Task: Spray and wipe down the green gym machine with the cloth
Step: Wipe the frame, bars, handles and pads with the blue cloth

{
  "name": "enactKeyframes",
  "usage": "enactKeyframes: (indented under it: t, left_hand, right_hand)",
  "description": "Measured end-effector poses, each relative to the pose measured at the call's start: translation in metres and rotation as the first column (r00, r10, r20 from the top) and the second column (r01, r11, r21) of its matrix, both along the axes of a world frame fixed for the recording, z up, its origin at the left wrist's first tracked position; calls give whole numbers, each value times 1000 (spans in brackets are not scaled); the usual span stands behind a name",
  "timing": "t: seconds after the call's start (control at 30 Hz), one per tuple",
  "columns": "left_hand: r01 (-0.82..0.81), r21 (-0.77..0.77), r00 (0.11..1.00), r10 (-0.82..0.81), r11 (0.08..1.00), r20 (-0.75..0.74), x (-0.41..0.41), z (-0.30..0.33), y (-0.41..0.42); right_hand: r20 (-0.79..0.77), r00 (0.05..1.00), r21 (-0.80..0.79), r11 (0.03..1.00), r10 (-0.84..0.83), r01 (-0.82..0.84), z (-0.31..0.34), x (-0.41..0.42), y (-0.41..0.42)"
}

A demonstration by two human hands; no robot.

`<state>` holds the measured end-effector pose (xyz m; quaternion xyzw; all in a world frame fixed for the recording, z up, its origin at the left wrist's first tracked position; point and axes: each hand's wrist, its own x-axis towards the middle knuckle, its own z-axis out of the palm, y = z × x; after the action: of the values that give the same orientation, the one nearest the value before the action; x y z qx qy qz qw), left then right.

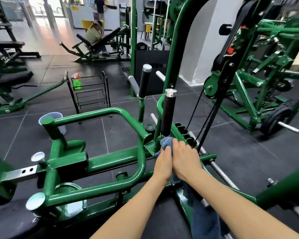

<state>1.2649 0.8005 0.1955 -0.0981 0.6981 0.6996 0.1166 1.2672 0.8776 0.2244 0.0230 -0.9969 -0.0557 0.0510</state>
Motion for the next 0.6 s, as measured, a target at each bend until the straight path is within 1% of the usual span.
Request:
enactKeyframes:
  t: [0.1, 0.13, 0.2, 0.23, 0.27, 0.3, 0.33, 0.4, 0.43, 0.47, 0.5, 0.6]
  left_hand:
    - [56, -26, 998, -56, 998, -27, 4, 5, -4]
    - [72, -27, 997, -72, 997, -14, 4, 7, -5]
    - [157, -177, 982, -173, 972, -77, 11, 15, -5]
    - [202, -308, 957, -254, 930, -139, 18, 22, -2]
    - [179, -364, 946, -261, 914, -191, 26, 21, 0]
    - [164, -365, 941, -256, 916, -219, 31, 18, 2]
    - [160, -323, 952, -232, 933, -198, 35, 12, 2]
    - [182, -362, 946, -264, 914, -190, 35, 7, -5]
    - [226, -392, 931, -316, 892, -184, 34, 10, -7]
    - [256, -388, 926, -339, 885, -164, 30, 13, -11]
    - [279, -425, 917, -370, 861, -147, 27, 19, -14]
    - [316, -545, 894, -436, 777, -102, 19, 25, -14]
  right_hand:
    - [54, 997, -81, 994, -64, 68, 4, -18, -4]
    - [72, 993, -113, 989, -90, 97, 5, -24, -3]
    - [132, 976, -275, 940, -173, 203, 7, -32, 1]
    - [159, 963, -362, 895, -218, 263, 8, -32, 4]
    - [184, 953, -414, 860, -243, 299, 8, -31, 7]
    - [199, 953, -434, 852, -227, 293, 7, -27, 8]
    - [212, 959, -453, 851, -186, 265, 7, -20, 10]
    - [193, 980, -488, 860, -57, 146, 5, -3, 17]
    - [151, 988, -483, 873, 1, 73, 4, 9, 23]
    - [98, 994, -451, 893, 53, -3, 3, 18, 27]
    - [58, 995, -396, 916, 86, -56, 2, 27, 31]
    - [21, 995, -145, 985, 98, -94, -1, 49, 38]
